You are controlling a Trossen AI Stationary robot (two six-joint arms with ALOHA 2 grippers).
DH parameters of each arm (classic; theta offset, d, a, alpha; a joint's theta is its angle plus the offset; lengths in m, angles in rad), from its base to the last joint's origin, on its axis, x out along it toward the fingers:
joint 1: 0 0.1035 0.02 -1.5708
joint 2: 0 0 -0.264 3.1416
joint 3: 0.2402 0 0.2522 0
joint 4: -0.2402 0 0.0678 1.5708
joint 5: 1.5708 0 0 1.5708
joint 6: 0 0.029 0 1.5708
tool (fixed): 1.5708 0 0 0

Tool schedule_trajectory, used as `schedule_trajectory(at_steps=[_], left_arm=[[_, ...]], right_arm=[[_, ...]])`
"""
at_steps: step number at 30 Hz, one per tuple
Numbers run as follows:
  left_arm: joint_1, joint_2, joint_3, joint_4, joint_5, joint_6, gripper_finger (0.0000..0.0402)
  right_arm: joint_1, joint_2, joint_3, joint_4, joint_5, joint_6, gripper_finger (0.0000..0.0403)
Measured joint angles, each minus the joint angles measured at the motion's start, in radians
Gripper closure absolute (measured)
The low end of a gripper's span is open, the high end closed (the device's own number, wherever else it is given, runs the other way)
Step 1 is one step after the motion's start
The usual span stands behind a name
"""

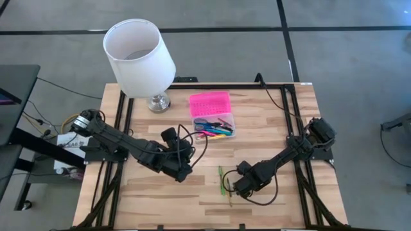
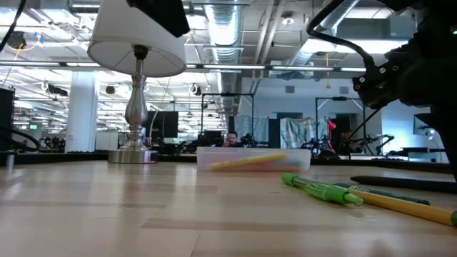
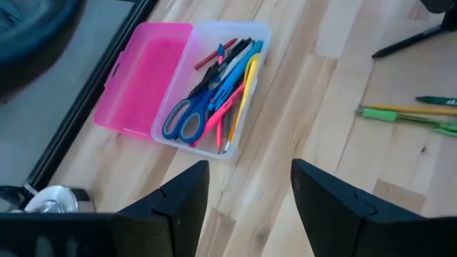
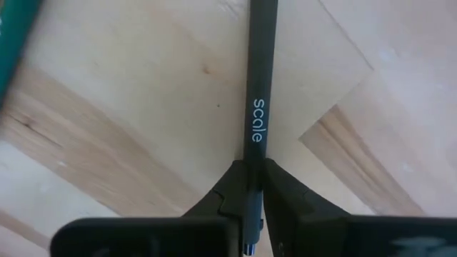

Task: Pick & place school supplies into a supply box
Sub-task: Put the black pen into the pink supply box

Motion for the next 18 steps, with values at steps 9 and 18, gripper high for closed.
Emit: schedule_trajectory(at_steps=[9,18], left_arm=[[0.020,0.000,-0.012,0.023,-0.023,0.016,0.0207],[0.038,0.000,-0.012,0.021,-0.029,0.014,0.0207]], right_arm=[[0.004,0.000,0.000,-0.009,0.011,-0.016,0.0388],[0.012,-0.054,0.011,-0.074,0.094,-0.059,0.0394]])
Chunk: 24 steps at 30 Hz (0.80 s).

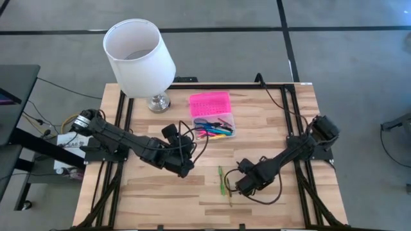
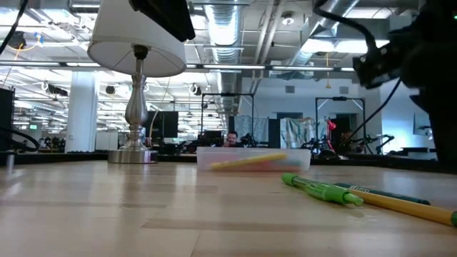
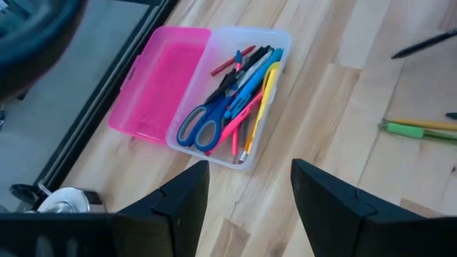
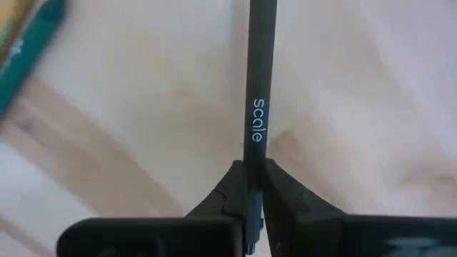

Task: Pick & place school supplies into a supply box
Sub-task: Put the black pen into the pink supply box

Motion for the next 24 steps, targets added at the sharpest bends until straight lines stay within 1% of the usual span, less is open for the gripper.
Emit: schedule_trajectory(at_steps=[5,9,12,15,19,24], left_arm=[[-0.001,0.000,0.000,0.000,-0.009,0.001,0.0207],[-0.001,0.000,0.000,0.000,-0.009,0.000,0.0207],[-0.001,0.000,0.000,0.000,-0.005,0.000,0.0207],[-0.004,0.000,0.000,-0.001,0.021,-0.014,0.0207],[-0.024,0.000,0.000,-0.001,0.047,-0.063,0.0207],[-0.069,0.000,0.000,-0.002,0.039,-0.126,0.0207]], right_arm=[[-0.006,-0.063,-0.001,-0.056,0.078,-0.083,0.0392],[-0.050,-0.105,-0.001,-0.078,0.116,-0.226,0.0392],[-0.115,-0.131,0.000,-0.089,0.138,-0.349,0.0393],[-0.199,-0.143,0.000,-0.079,0.146,-0.472,0.0391],[-0.313,-0.144,0.000,-0.017,0.155,-0.657,0.0391],[-0.434,-0.144,0.004,0.075,0.153,-0.885,0.0391]])
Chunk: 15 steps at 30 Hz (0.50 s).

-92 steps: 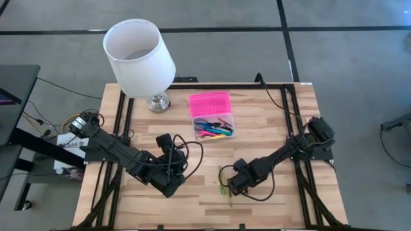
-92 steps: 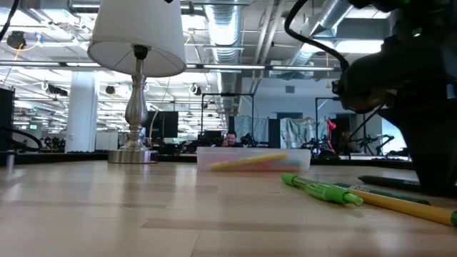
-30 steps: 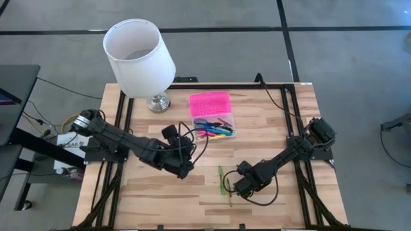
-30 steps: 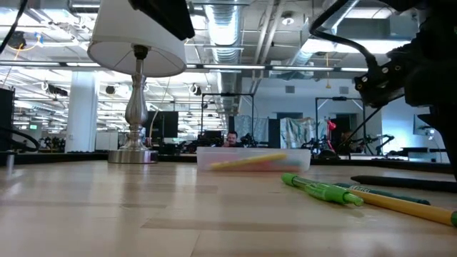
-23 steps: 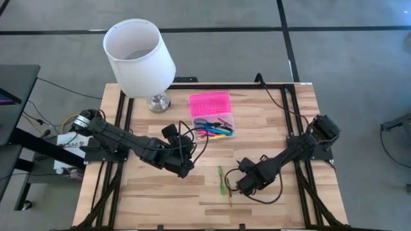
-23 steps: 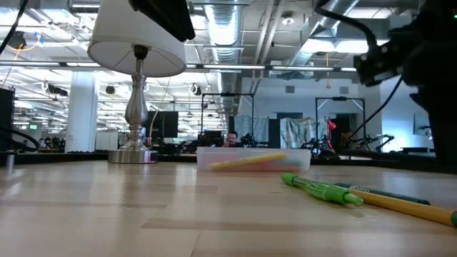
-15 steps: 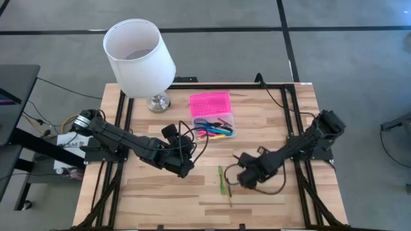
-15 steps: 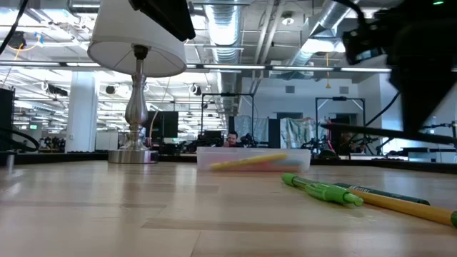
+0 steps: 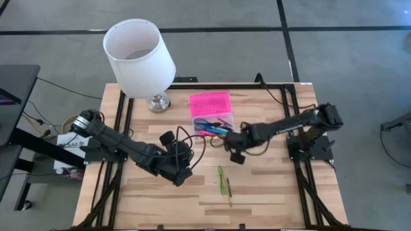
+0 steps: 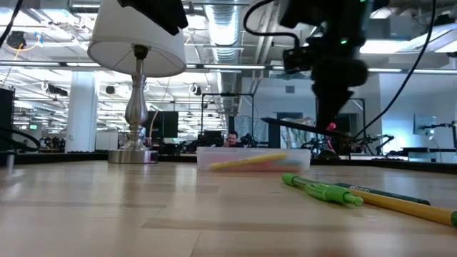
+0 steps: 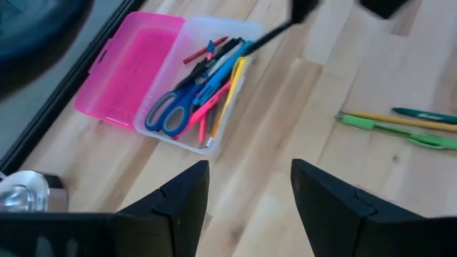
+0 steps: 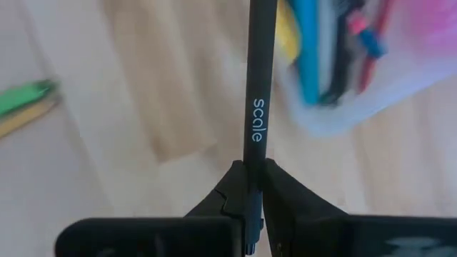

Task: Pick & place school supplies into a supply box
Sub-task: Put the black pen into the pink supply box

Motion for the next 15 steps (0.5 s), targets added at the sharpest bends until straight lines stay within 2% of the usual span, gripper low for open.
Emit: schedule_trajectory(at_steps=[6,9,15], left_arm=[[-0.057,0.000,0.000,-0.009,-0.064,-0.095,0.0207],[-0.080,0.000,0.000,-0.009,-0.103,-0.135,0.0207],[-0.106,0.000,0.000,-0.008,-0.147,-0.188,0.0207]], right_arm=[[-0.142,0.005,0.063,0.041,0.000,-0.254,0.0391],[-0.205,0.005,0.084,0.131,-0.026,-0.375,0.0391],[-0.304,0.016,0.086,0.244,-0.132,-0.445,0.0391]])
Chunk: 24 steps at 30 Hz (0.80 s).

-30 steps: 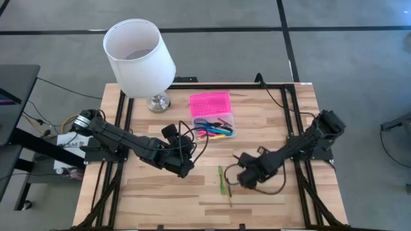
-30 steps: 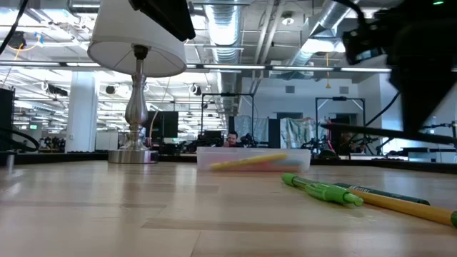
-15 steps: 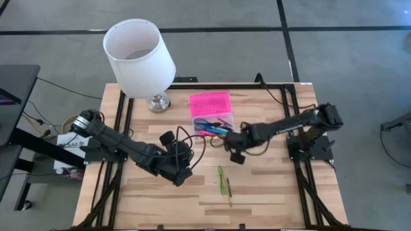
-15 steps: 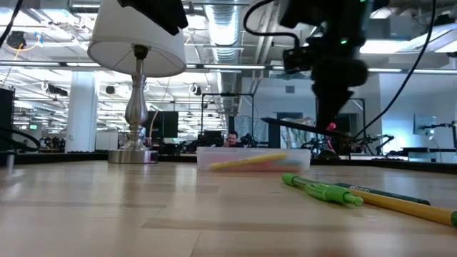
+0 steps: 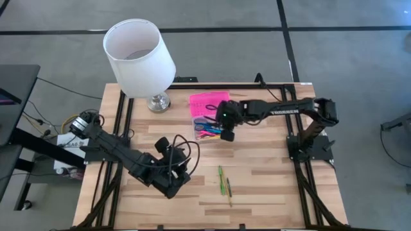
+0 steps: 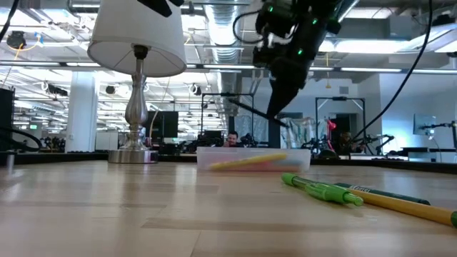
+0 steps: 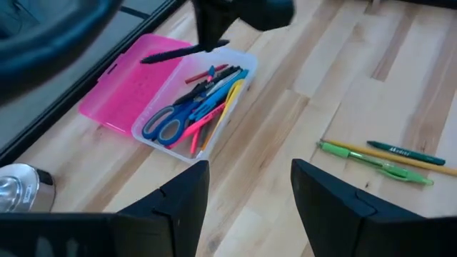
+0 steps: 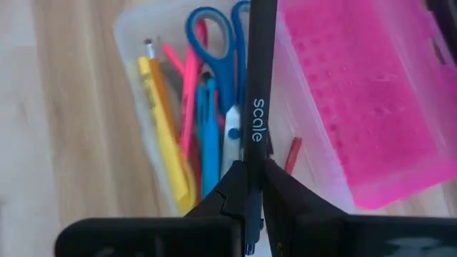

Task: Pick & place school supplies into a supply box
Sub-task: Put the black pen into the pink supply box

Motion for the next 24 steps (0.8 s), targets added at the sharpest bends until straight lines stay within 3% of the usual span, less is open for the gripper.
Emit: schedule_trajectory(at_steps=[6,13,24], left_arm=[[-0.005,0.000,0.000,0.000,-0.022,-0.011,0.0207],[-0.005,0.000,0.001,0.001,-0.022,-0.002,0.0207],[-0.005,0.000,0.001,0.002,-0.021,0.001,0.0207]], right_arm=[[-0.046,0.069,0.001,0.002,-0.097,-0.033,0.0391],[-0.044,0.101,-0.001,-0.009,-0.097,-0.033,0.0381],[-0.079,0.101,-0.001,-0.031,-0.101,0.031,0.0332]])
